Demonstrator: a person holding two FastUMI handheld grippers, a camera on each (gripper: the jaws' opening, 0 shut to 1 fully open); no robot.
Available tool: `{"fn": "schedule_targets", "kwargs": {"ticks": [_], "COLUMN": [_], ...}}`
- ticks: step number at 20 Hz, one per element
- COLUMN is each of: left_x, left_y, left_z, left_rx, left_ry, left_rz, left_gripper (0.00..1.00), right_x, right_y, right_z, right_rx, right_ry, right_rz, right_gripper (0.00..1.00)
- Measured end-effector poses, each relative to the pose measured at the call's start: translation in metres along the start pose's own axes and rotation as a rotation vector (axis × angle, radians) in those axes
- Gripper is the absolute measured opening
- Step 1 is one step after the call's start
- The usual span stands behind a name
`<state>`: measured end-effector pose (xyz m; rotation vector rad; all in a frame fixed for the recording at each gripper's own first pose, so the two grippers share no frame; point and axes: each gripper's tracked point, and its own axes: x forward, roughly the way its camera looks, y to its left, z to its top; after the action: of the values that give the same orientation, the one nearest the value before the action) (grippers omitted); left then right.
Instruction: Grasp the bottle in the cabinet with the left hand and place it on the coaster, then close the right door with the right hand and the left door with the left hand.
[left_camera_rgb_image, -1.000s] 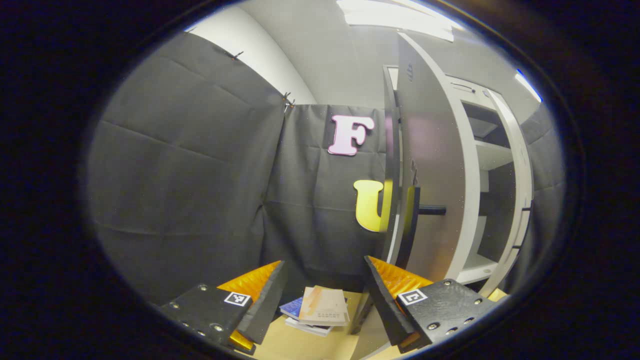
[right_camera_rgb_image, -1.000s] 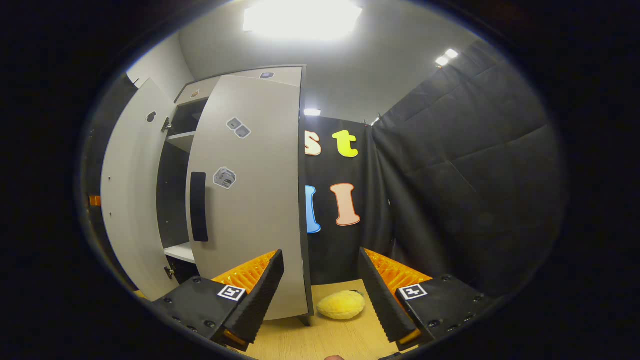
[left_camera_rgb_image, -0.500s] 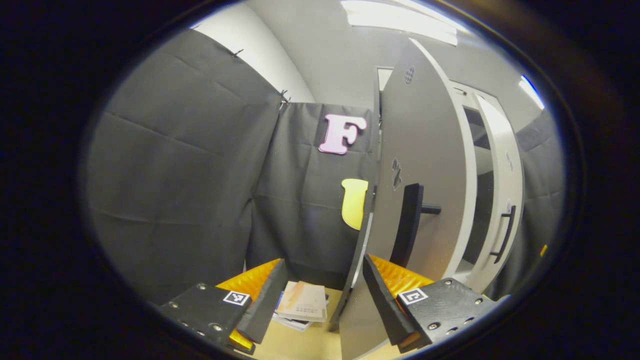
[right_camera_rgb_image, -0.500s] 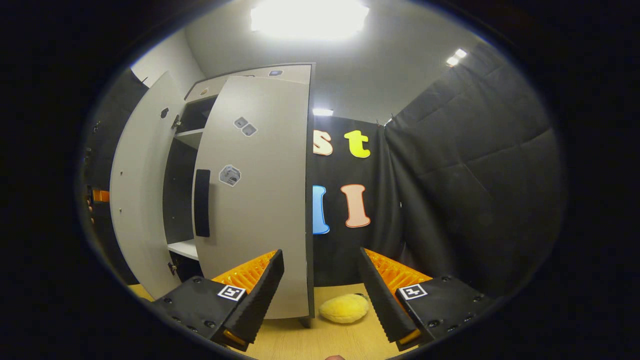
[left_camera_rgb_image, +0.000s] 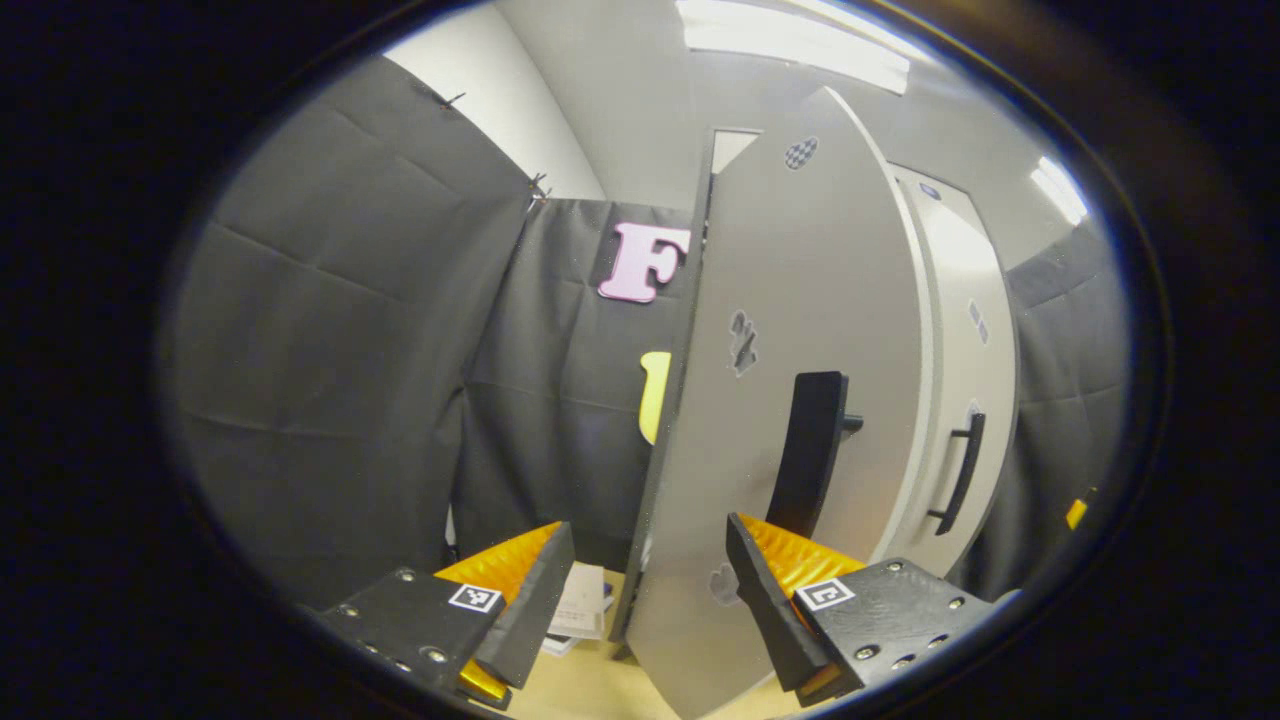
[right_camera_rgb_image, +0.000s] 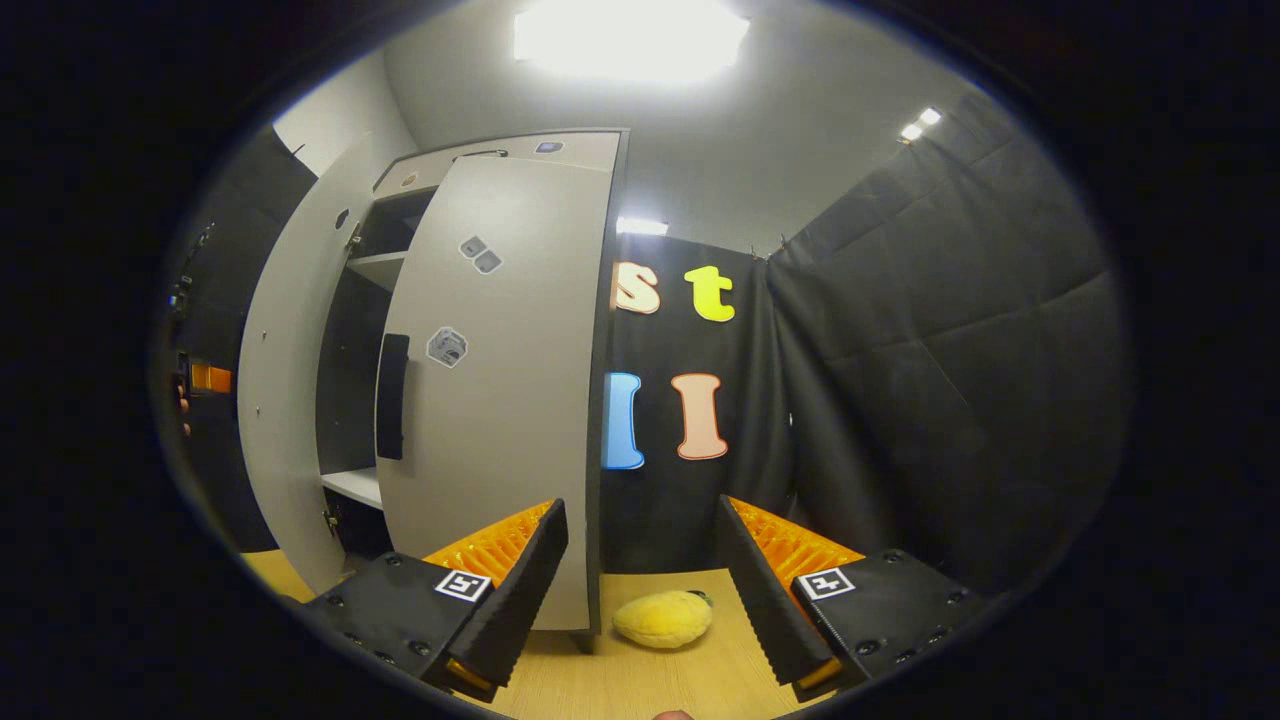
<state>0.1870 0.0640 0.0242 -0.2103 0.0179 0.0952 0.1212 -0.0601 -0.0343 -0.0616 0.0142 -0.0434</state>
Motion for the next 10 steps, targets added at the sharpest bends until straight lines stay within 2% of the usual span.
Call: {"fn": "schedule_targets", "kwargs": {"ticks": [2, 3, 5, 6, 7, 8, 9, 10], "left_x": [0.008, 0.013, 0.022, 0.028, 0.033, 0.037, 0.04, 0.041], "left_y": [-0.019, -0.027, -0.046, -0.057, -0.066, -0.072, -0.076, -0.078], "left_z": [-0.005, -0.006, -0.012, -0.014, -0.015, -0.014, -0.012, -0.009], "left_rx": [-0.01, -0.011, -0.005, -0.001, 0.007, 0.026, 0.049, 0.072], "left_ry": [0.011, 0.014, 0.027, 0.03, 0.029, 0.022, 0.015, 0.007], "left_rz": [-0.031, -0.046, -0.071, -0.084, -0.093, -0.097, -0.097, -0.094], "left_gripper": [0.9, 0.96, 0.84, 0.84, 0.9, 0.84, 0.84, 0.96], "right_x": [-0.005, -0.008, -0.013, -0.015, -0.017, -0.02, -0.023, -0.024], "right_y": [-0.01, -0.014, -0.017, -0.019, -0.021, -0.023, -0.024, -0.023], "right_z": [0.0, -0.001, -0.003, -0.004, -0.004, -0.005, -0.004, -0.003], "right_rx": [-0.006, -0.002, 0.014, 0.017, 0.017, 0.015, 0.014, 0.012], "right_ry": [0.0, 0.005, 0.016, 0.021, 0.023, 0.025, 0.024, 0.022], "right_rz": [-0.017, -0.024, -0.027, -0.031, -0.035, -0.036, -0.034, -0.03], "right_gripper": [0.95, 0.95, 0.95, 0.95, 0.95, 0.95, 0.95, 0.95]}}
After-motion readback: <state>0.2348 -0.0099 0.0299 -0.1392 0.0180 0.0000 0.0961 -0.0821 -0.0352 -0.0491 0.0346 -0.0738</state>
